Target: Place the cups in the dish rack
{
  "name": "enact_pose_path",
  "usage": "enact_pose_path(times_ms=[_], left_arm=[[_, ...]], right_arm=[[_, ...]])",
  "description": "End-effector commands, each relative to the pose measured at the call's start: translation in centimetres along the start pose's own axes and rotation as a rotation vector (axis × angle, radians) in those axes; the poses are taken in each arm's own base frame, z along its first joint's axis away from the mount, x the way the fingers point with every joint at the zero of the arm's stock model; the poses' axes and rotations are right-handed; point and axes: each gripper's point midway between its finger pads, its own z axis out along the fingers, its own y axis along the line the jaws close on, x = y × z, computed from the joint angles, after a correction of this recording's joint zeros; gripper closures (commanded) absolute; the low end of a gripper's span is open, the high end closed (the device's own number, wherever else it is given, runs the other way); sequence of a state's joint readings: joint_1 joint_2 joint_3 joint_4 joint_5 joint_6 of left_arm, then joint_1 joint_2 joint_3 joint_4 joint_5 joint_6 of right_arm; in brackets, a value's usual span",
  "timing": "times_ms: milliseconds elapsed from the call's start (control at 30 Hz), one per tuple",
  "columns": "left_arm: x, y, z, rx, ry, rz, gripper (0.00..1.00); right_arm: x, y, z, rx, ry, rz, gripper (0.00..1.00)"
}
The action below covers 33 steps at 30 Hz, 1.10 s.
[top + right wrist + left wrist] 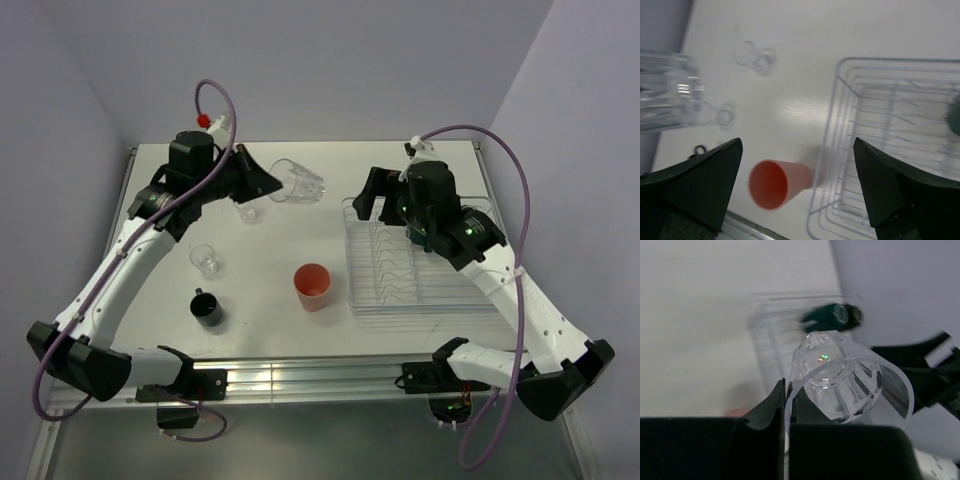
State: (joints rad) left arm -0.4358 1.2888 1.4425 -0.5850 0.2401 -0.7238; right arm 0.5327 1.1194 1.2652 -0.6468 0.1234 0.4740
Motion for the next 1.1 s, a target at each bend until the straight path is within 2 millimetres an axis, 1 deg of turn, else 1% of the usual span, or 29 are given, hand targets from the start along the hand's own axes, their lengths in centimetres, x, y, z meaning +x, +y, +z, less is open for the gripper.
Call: enact_pose_path(times_ms=[0, 33, 67, 100, 133, 167, 200, 233, 267, 300, 367, 400, 433, 600, 667, 767, 800, 900, 933, 1067], left_arm=[[1.3, -8.0, 0.4, 0.488, 0.146, 0.027, 1.0], [0.7, -9.3, 0.3, 0.558, 0.131, 0.022, 1.0], [1.1, -9.9, 0.0, 0.612, 0.162, 0.022, 1.0], [1.3, -9.9, 0.4, 0.631, 0.176, 0.01, 1.0], [1.4, -10.2, 0.2, 0.651, 0.19, -0.013, 1.0], [1.1, -11.1, -0.2, 0.712, 0.179, 0.016, 1.0], [1.2, -11.2, -0.2, 0.729, 0.183, 0.008, 1.0], [1.2, -11.5, -0.4, 0.746, 0.193, -0.007, 1.0], [1.0, -11.8, -0.6, 0.775, 0.184, 0.005, 1.0], [1.4, -11.9, -0.8, 0.794, 0.201, 0.002, 1.0], [1.5, -12.2, -1.3, 0.828, 0.218, -0.02, 1.0], [1.6, -12.6, -1.7, 0.867, 0.217, -0.003, 1.0], [1.6, -12.7, -1.9, 0.877, 0.227, -0.023, 1.0], [2.0, -13.1, -2.7, 0.933, 0.247, -0.026, 1.0], [1.9, -13.4, -3.1, 0.954, 0.249, -0.025, 1.0], [1.8, -13.8, -3.7, 0.991, 0.246, -0.022, 1.0], [1.9, -13.8, -3.8, 0.999, 0.251, -0.027, 1.0], [1.9, -14.0, -4.2, 1.028, 0.268, -0.051, 1.0], [1.9, -14.1, -4.3, 1.038, 0.267, -0.051, 1.0], [2.1, -14.3, -4.5, 1.056, 0.272, -0.051, 1.0]], right_arm=[[-6.2, 7.2, -5.3, -0.353, -0.201, 0.048, 0.0], [-6.2, 7.8, -5.6, -0.395, -0.209, 0.052, 0.0], [-6.5, 8.5, -6.2, -0.436, -0.222, 0.05, 0.0], [-7.5, 9.4, -7.4, -0.495, -0.267, 0.06, 0.0], [-7.1, 9.9, -7.7, -0.536, -0.259, 0.058, 0.0], [-7.2, 10.2, -8.0, -0.557, -0.266, 0.059, 0.0], [-7.7, 10.7, -8.7, -0.592, -0.292, 0.062, 0.0], [-7.4, 10.9, -8.6, -0.61, -0.283, 0.059, 0.0], [-7.4, 11.1, -8.9, -0.627, -0.289, 0.055, 0.0], [-7.6, 11.4, -9.1, -0.646, -0.302, 0.051, 0.0], [-7.3, 11.7, -9.1, -0.668, -0.301, 0.044, 0.0], [-7.6, 11.8, -9.4, -0.679, -0.317, 0.038, 0.0], [-7.4, 11.7, -9.3, -0.678, -0.317, 0.035, 0.0], [-8.2, 10.9, -10.0, -0.643, -0.38, 0.013, 0.0], [-8.4, 10.9, -10.2, -0.642, -0.386, 0.006, 0.0], [-8.2, 11.3, -10.0, -0.665, -0.377, -0.002, 0.0], [-8.5, 11.7, -10.1, -0.688, -0.39, 0.0, 0.0], [-7.7, 12.8, -9.7, -0.765, -0.361, 0.002, 0.0], [-7.5, 13.4, -10.0, -0.806, -0.357, -0.008, 0.0], [-7.3, 14.3, -9.8, -0.867, -0.351, -0.002, 0.0]])
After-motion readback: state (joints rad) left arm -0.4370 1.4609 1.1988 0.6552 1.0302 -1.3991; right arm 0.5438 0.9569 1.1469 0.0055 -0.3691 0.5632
